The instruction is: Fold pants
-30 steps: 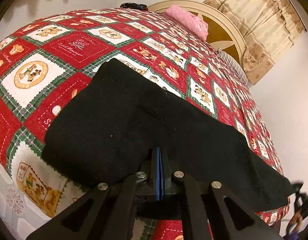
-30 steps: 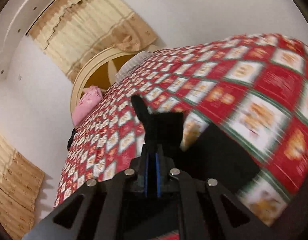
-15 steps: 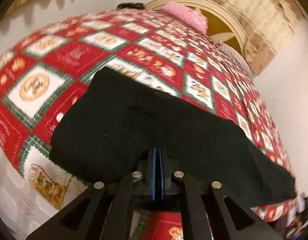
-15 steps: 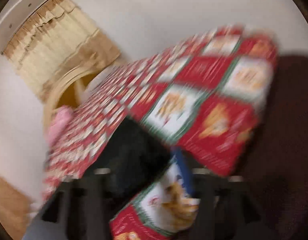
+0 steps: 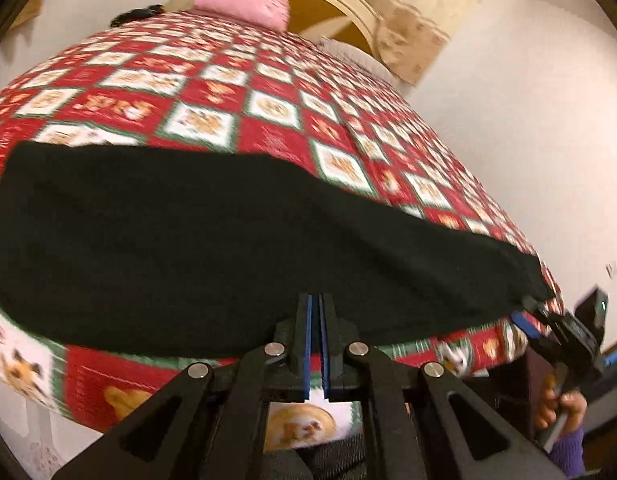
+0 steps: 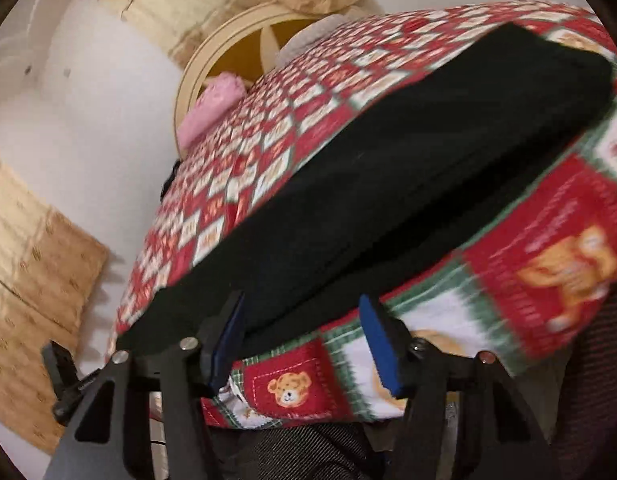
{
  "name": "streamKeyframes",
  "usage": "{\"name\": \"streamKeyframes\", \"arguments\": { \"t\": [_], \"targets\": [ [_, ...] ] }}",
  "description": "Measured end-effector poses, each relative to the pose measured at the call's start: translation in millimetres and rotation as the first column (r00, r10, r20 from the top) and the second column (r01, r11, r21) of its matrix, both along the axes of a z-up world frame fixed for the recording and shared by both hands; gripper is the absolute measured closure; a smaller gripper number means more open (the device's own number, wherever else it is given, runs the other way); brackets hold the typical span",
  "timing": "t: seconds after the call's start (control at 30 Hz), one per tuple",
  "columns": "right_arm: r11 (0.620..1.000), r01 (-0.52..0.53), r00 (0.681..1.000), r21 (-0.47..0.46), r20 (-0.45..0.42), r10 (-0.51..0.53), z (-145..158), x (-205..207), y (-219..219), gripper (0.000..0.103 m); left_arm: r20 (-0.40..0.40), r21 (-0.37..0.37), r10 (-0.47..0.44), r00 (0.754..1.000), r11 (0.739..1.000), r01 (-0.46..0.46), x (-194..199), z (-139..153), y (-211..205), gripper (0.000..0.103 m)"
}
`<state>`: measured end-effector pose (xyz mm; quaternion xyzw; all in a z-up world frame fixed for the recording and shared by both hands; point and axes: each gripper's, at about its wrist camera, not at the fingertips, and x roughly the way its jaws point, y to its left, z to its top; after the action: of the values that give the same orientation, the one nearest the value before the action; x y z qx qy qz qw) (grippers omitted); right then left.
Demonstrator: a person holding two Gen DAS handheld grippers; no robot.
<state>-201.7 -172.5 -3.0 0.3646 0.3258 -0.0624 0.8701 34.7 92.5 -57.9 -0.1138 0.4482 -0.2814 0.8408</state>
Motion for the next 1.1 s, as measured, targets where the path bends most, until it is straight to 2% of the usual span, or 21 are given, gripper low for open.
{"name": "streamKeyframes", "arguments": {
  "t": [0.1,0.2,0.23,0.3,0.33,0.43,0.53,0.63,0.77,0.83,0.9,0.93,0.97,1.0,1.03,1.1],
  "targets": [
    [1.000,0.016,1.000,0.003,-0.015,-0.016,-6,11,3,0.041,-0.015,-0.009,-0.026,1.000,1.000,0.026,-4,-5,-8,0.099],
    [0.996,0.063,0.998,0.058,-0.005,-0.063,-6,11,-2,0.041,-0.018,0.012,-0.029,0.999,1.000,0.029,-7,-8,-12,0.099],
    [0.993,0.081,0.997,0.084,0.000,-0.081,-7,10,-3,0.044,-0.010,0.023,-0.026,1.000,0.999,0.026,-8,-8,-12,0.099],
    [0.992,0.096,0.995,0.078,0.003,-0.097,-9,8,-2,0.069,-0.006,0.033,-0.024,1.000,0.999,0.024,-9,-9,-12,0.099],
    [0.993,0.088,0.996,0.075,0.000,-0.088,-12,8,-2,0.087,-0.008,0.034,-0.025,1.000,0.999,0.025,-9,-9,-12,0.099],
    [0.994,0.072,0.997,0.084,0.004,-0.073,-17,8,4,0.091,-0.005,0.038,-0.027,1.000,0.999,0.027,-9,-7,-12,0.099],
    [0.998,0.042,0.999,0.055,0.017,-0.043,-7,-2,7,0.092,0.003,0.048,-0.029,1.000,0.998,0.029,-7,-5,-12,0.099],
    [0.999,0.017,1.000,0.032,0.024,-0.018,2,-16,10,0.097,0.005,0.056,-0.043,0.999,0.998,0.042,-8,-3,-13,0.099],
    [0.998,0.066,0.997,-0.016,-0.045,-0.066,-10,-23,6,0.097,0.021,0.076,-0.057,0.998,0.996,0.056,-7,1,-16,0.099],
    [0.997,0.072,0.997,-0.039,-0.029,-0.073,-10,-29,6,0.093,0.032,0.086,-0.057,0.998,0.995,0.054,-9,3,-15,0.099],
    [0.999,-0.009,0.999,-0.030,0.033,0.010,-1,-27,18,0.090,0.042,0.090,-0.049,0.998,0.995,0.045,-10,6,-10,0.099],
    [0.997,-0.072,0.996,-0.032,0.059,0.074,5,-23,29,0.073,0.045,0.088,-0.039,0.998,0.995,0.035,-10,8,-6,0.099],
    [0.992,-0.122,0.989,-0.035,0.074,0.125,10,-20,39,0.035,0.046,0.087,-0.031,0.998,0.996,0.027,-10,8,-3,0.099],
    [0.985,-0.170,0.981,-0.043,0.090,0.173,15,-16,51,0.018,0.048,0.085,-0.022,0.999,0.996,0.018,-10,9,1,0.099],
    [0.973,-0.222,0.966,-0.060,0.125,0.228,19,-13,68,0.009,0.051,0.085,-0.014,0.999,0.996,0.009,-11,10,5,0.099],
    [0.946,-0.316,0.937,-0.069,0.132,0.323,18,-7,93,0.021,0.054,0.084,0.004,0.999,0.996,-0.008,-11,11,11,0.099]
  ]
}}
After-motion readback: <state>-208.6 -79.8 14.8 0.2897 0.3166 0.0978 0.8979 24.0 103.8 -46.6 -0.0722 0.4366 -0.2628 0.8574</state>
